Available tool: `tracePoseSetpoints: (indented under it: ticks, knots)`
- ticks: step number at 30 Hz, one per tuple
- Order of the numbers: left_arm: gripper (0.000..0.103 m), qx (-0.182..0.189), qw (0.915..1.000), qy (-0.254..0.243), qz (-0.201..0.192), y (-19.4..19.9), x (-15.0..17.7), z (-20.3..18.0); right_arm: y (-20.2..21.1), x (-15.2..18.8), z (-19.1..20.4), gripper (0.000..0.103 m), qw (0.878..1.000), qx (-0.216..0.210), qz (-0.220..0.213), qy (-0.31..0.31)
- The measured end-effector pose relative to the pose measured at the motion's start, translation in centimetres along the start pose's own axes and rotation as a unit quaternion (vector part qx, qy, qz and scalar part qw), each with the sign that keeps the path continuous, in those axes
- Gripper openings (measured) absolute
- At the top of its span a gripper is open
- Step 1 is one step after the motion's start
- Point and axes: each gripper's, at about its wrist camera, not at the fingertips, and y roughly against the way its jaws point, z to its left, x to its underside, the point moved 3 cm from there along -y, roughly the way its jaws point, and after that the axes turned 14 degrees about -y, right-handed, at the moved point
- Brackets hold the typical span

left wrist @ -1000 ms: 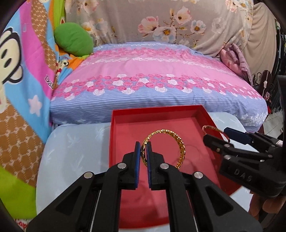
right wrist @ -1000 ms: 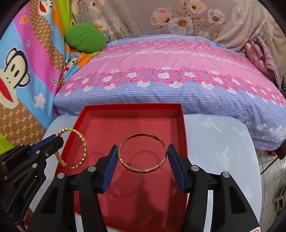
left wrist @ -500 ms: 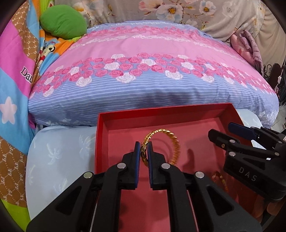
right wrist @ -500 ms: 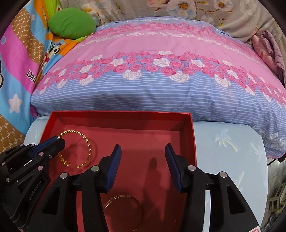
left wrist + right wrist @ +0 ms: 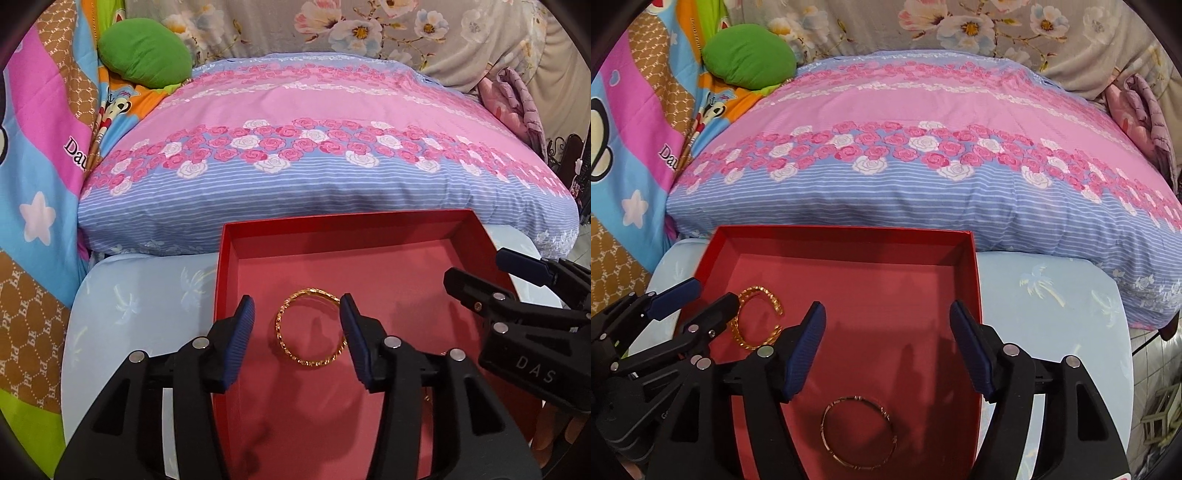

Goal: Organize jewelry
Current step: 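Carry both bangles into the red tray and open both tools, then withdraw both tools from the tray back over the remaining jewelry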

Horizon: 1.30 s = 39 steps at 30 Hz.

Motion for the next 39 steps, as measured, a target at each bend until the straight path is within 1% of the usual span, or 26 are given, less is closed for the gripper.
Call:
tracePoseSetpoints:
  ticks: [3,7,11,14,16,21,29,34,39]
  knots:
    - [0.050,-0.001,0.9999,0.000,-0.011,2.0,0.4,-0.4,1.9,0.7,0.3,0.069,1.000,-0.009,-0.008,0.001]
    - [0.050,-0.015,0.9995,-0.008,-0.028,4.8,1.2,-1.1,4.9,2.0,0.5,0.069,1.000,-0.018,-0.021,0.003]
    - [0.050,-0.016,0.9989,-0.009,-0.042,7.8,2.4,-1.9,7.6,3.6,0.1,0.070,0.999,-0.031,-0.027,-0.006]
    - [0.051,-0.020,0.9985,-0.014,-0.049,9.9,3.4,-2.6,9.8,5.1,-0.2,0.071,0.999,-0.032,-0.037,-0.007]
    - [0.052,-0.016,0.9984,-0.011,-0.053,11.1,4.2,-3.0,11.2,6.1,-0.3,0.071,0.998,-0.030,-0.046,-0.004]
    - [0.053,-0.019,0.9980,-0.009,-0.060,13.9,6.4,-4.0,14.0,8.9,-0.6,0.072,0.998,-0.028,-0.056,0.001]
    - [0.053,-0.015,0.9983,-0.007,-0.055,16.6,10.5,-5.4,16.8,13.6,-0.9,0.072,0.998,-0.033,-0.056,0.001]
    - [0.053,-0.011,0.9990,-0.002,-0.043,17.3,13.6,-5.9,17.8,16.2,-0.7,0.072,0.998,-0.030,-0.054,0.006]
    - [0.053,-0.013,0.9994,-0.002,-0.033,17.6,16.2,-6.6,18.2,18.8,-0.9,0.072,0.999,-0.031,-0.042,0.006]
